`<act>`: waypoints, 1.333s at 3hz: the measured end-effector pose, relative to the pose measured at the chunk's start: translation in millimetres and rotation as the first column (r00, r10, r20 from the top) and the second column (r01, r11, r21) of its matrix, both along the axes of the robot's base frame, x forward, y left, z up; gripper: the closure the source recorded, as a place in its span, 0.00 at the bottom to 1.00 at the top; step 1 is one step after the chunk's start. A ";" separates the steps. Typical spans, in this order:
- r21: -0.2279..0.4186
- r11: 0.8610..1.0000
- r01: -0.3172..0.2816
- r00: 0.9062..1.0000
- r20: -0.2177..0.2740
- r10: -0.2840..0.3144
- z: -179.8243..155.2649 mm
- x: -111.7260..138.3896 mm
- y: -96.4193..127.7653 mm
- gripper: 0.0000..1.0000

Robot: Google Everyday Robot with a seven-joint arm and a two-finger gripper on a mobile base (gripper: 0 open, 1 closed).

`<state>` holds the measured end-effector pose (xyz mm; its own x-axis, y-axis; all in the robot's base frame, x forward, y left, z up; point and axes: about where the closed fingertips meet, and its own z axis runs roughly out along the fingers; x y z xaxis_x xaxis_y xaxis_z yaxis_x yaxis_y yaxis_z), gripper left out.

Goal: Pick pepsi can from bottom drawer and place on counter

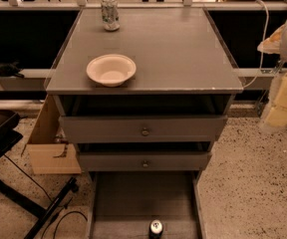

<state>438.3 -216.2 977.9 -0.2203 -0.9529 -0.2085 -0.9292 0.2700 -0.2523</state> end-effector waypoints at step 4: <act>0.505 0.863 0.014 0.985 -0.156 0.075 -223.4 -32.4 45.2 0.00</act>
Offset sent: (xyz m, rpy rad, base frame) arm 0.0000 0.0390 -0.1382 0.3249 0.1853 0.0050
